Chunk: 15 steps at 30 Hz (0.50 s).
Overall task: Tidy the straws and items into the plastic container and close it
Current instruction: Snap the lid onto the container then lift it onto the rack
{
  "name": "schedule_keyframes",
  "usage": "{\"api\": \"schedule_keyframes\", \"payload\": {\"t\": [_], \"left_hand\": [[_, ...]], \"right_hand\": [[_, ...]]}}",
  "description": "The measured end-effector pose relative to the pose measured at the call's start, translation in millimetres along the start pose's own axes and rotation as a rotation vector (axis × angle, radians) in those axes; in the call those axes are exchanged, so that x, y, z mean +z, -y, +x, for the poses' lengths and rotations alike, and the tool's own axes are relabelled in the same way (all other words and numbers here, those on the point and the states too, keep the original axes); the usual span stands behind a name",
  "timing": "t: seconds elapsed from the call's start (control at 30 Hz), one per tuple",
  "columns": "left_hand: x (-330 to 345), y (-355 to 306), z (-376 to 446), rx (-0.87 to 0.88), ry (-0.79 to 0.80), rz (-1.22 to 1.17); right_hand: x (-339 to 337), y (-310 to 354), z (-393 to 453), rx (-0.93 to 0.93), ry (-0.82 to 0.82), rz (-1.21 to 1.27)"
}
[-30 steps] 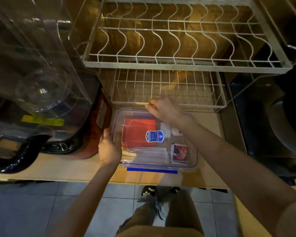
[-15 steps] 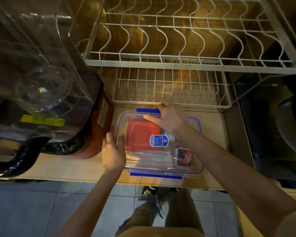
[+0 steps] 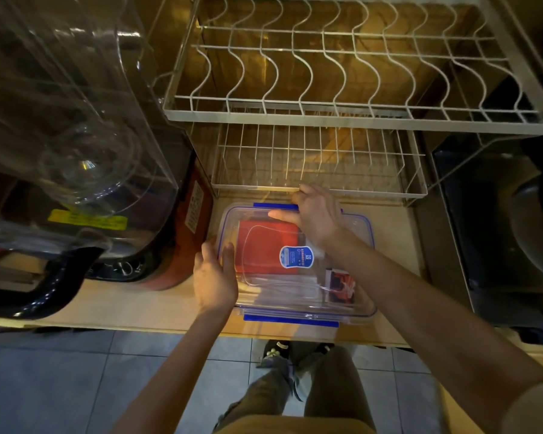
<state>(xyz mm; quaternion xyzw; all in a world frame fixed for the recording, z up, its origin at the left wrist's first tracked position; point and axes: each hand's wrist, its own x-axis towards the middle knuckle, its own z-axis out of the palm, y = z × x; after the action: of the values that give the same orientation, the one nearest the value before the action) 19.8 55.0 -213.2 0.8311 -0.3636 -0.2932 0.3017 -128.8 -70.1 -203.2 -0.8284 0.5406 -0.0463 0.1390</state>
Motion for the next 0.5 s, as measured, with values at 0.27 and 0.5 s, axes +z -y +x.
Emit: {"api": "schedule_keyframes", "payload": {"t": [0.27, 0.5], "left_hand": [[-1, 1, 0, 0.017, -0.017, 0.022], [-1, 3, 3, 0.039, -0.016, 0.025]], "right_hand": [[-7, 9, -21, 0.038, 0.042, 0.015], [1, 18, -110, -0.030, -0.069, 0.129]]}}
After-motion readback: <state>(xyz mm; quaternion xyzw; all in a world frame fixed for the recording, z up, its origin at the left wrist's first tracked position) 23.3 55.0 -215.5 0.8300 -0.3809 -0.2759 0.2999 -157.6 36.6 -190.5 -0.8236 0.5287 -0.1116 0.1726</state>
